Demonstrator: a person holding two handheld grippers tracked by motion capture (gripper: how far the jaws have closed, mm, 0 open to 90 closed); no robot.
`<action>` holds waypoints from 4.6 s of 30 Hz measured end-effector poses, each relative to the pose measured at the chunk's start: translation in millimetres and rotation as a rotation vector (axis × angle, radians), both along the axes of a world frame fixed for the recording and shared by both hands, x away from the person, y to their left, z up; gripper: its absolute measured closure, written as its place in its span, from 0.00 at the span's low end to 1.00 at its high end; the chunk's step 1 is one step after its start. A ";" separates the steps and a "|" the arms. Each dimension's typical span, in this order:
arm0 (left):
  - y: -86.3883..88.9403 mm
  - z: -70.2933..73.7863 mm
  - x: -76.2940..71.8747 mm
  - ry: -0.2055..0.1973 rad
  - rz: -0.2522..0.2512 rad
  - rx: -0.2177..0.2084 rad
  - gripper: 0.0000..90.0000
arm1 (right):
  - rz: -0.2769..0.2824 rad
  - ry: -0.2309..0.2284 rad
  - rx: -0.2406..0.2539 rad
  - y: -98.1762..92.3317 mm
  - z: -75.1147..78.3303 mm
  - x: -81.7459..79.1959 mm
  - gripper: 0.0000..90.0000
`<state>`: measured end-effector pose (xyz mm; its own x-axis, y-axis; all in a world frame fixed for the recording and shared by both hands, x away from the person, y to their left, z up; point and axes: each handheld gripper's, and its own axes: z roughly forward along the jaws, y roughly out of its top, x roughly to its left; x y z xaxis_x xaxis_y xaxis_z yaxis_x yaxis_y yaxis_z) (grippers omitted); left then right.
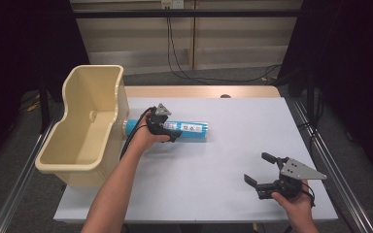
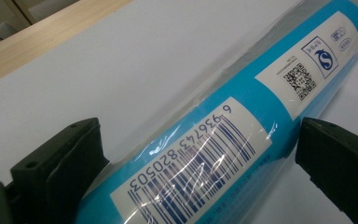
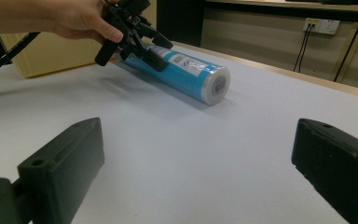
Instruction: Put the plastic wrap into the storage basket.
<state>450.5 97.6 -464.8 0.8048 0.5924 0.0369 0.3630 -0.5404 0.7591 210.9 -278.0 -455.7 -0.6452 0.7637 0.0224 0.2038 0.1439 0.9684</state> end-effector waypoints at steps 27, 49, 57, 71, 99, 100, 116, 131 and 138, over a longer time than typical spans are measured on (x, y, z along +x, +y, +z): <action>-7.2 2.3 -10.9 -0.032 -0.040 0.109 0.01 | -0.003 0.006 -0.006 -0.9 0.5 -0.4 0.03; -25.1 7.8 -38.1 -0.021 -0.245 0.395 0.14 | 0.000 0.011 -0.013 0.4 0.8 -0.9 0.04; -36.1 13.9 -43.0 0.028 -0.281 0.509 0.22 | 0.000 0.013 -0.011 0.5 0.4 0.0 0.04; -39.3 21.7 -51.4 0.306 -0.219 0.419 0.28 | 0.000 0.013 -0.012 0.2 0.5 0.9 0.04; -21.7 10.0 -59.2 0.252 -0.292 0.451 0.31 | 0.003 0.015 -0.017 1.1 0.6 0.7 0.04; -21.8 9.4 -59.8 0.245 -0.288 0.446 0.31 | 0.004 0.015 -0.018 1.1 0.5 0.7 0.04; -33.2 18.5 -60.7 0.342 -0.263 0.514 0.34 | 0.006 0.014 -0.020 1.0 0.7 0.7 0.04; -31.5 67.2 -55.7 0.480 -0.121 0.372 0.36 | 0.005 0.015 -0.015 1.0 1.0 0.5 0.04; -30.4 82.2 -54.9 0.489 -0.110 0.346 0.36 | 0.004 0.016 -0.012 0.8 1.2 0.7 0.04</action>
<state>395.6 67.2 -382.6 0.8328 0.5245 -0.1770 0.5534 -0.7799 0.2925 211.6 -277.2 -454.5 -0.6480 0.7613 0.0232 0.2184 0.1565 0.9632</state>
